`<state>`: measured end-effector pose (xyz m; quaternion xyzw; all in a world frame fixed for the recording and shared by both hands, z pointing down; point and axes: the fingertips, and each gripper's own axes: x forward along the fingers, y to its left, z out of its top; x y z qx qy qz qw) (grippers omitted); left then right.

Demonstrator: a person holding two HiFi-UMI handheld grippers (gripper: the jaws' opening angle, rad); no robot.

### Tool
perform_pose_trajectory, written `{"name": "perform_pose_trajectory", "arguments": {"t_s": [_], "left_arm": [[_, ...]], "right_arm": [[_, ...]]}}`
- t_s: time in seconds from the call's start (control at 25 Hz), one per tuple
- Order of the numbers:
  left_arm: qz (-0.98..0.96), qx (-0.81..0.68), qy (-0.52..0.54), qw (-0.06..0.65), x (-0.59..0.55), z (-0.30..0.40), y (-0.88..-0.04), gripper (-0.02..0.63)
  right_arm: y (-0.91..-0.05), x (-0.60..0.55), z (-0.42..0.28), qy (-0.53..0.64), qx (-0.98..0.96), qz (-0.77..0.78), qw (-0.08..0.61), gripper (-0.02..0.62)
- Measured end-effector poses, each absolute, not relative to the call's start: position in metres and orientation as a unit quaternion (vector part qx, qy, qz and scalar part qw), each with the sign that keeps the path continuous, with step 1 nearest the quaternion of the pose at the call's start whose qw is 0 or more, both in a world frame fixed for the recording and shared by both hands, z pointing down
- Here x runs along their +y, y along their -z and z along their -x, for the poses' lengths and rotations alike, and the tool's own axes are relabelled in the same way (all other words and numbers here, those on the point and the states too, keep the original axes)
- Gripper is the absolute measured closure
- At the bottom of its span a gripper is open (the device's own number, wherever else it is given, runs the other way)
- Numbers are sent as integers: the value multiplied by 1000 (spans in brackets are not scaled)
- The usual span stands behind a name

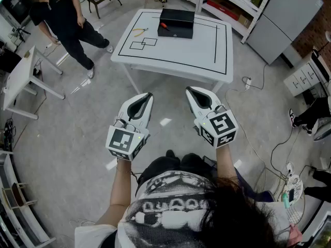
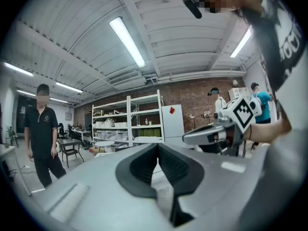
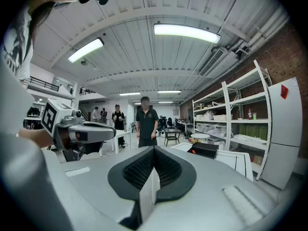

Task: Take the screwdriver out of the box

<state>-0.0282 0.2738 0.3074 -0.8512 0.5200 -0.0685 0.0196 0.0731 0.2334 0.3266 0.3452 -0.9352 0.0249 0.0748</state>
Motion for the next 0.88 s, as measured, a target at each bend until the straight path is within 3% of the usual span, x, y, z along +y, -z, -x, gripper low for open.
{"name": "perform_pose_trajectory", "arguments": {"t_s": [0.48,0.88], "left_arm": [[858,509,69,6,229,50,-330,606],[845,528,82,-8,133,56,-343,606]], "right_arm": [[-350,194,-48,-26,-935,-338,101,598],[-365,91,-38,-38,-944,-309,106,598]]}}
